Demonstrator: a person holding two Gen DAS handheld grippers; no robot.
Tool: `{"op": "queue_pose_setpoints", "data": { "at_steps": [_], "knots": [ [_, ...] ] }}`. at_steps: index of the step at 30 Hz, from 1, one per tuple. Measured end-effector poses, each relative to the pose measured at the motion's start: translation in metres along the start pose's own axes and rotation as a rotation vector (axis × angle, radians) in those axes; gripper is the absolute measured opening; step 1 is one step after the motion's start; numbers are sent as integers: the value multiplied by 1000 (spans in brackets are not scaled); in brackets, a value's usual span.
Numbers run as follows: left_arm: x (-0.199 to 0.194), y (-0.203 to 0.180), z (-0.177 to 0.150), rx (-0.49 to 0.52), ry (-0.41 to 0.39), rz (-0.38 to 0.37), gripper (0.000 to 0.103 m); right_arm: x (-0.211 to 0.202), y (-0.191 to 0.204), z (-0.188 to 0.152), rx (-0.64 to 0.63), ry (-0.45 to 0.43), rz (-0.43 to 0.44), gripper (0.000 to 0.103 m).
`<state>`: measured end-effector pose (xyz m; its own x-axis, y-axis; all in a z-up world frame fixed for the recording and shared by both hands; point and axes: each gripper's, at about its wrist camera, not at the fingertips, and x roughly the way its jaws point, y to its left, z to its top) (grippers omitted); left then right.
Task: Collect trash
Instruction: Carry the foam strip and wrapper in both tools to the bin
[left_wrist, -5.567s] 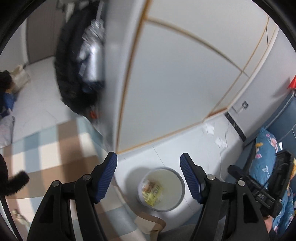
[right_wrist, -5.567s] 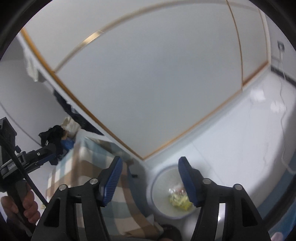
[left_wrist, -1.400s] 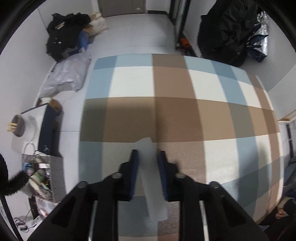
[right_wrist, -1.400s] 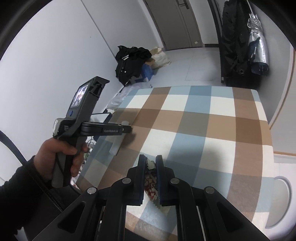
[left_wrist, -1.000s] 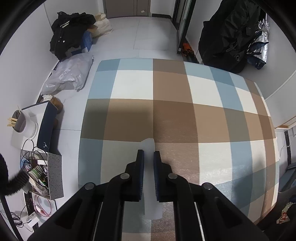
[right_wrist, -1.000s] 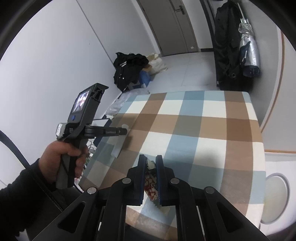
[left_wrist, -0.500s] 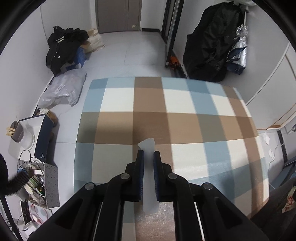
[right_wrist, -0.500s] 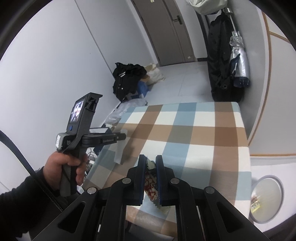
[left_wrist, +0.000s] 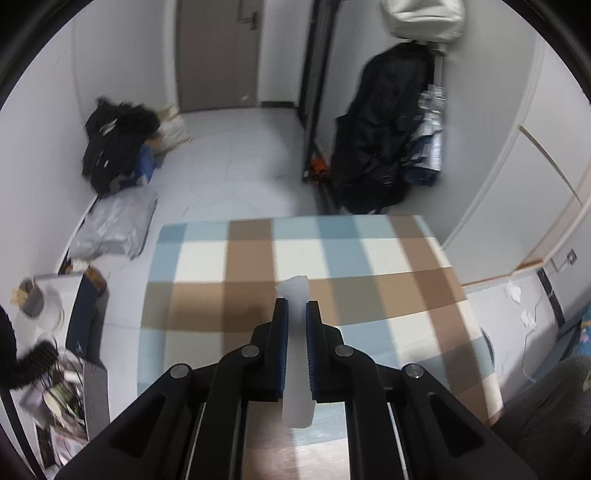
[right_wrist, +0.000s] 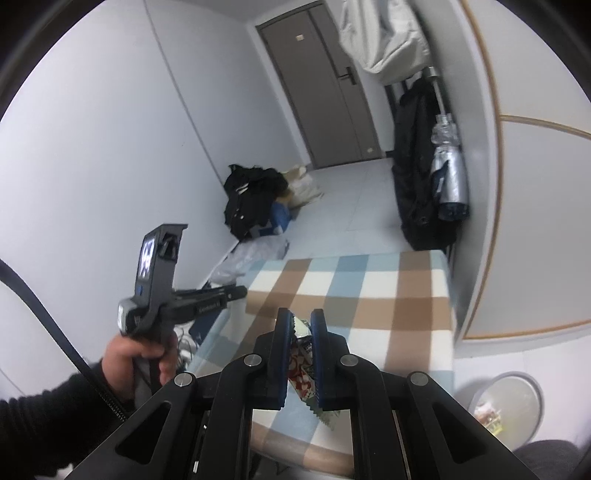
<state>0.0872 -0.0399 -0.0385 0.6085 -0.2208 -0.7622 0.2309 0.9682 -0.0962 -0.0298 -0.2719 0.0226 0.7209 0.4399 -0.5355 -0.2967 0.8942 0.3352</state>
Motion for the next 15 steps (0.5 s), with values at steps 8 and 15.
{"op": "queue_pose_setpoints", "data": {
  "at_steps": [8,15],
  "knots": [
    [-26,-56,24,61,-75,-94,5,-40,-32,25,24,-65,-50,10],
    [-34,-121,43,122,-95,-205,5,-85,-79,38,90,-153,-142,10]
  ]
}}
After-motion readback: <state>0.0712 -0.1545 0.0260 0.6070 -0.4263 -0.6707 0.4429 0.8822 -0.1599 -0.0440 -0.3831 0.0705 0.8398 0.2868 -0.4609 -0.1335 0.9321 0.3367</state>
